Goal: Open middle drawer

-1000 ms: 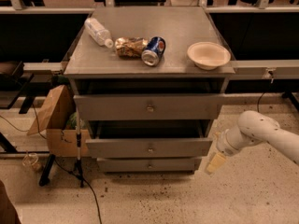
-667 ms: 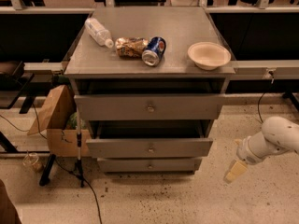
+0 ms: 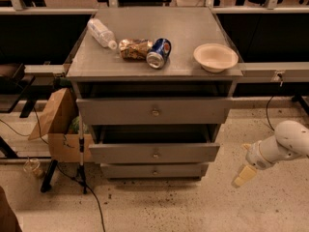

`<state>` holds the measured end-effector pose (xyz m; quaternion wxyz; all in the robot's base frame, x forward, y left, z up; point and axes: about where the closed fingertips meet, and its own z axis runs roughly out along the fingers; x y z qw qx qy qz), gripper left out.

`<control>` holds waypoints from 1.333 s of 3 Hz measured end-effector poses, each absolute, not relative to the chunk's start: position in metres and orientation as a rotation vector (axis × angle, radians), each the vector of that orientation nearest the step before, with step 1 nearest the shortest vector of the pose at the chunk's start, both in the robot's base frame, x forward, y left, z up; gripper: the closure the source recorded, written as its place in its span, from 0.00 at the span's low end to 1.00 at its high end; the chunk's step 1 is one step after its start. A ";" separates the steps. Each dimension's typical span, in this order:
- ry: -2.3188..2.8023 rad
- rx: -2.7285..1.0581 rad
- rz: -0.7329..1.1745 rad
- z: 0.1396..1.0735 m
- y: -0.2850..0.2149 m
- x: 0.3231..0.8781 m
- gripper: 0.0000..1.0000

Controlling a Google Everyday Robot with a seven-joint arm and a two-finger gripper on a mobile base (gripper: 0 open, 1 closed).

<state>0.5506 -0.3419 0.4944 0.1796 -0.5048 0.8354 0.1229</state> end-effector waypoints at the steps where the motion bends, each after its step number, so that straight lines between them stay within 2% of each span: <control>1: 2.296 -1.435 0.446 0.485 -0.331 0.568 0.00; 2: 2.251 -1.448 0.528 0.473 -0.319 0.573 0.00; 4: 2.150 -1.464 0.588 0.474 -0.304 0.540 0.00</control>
Offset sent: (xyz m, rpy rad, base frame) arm 0.0303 0.0327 -0.0304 0.2099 0.0167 0.1082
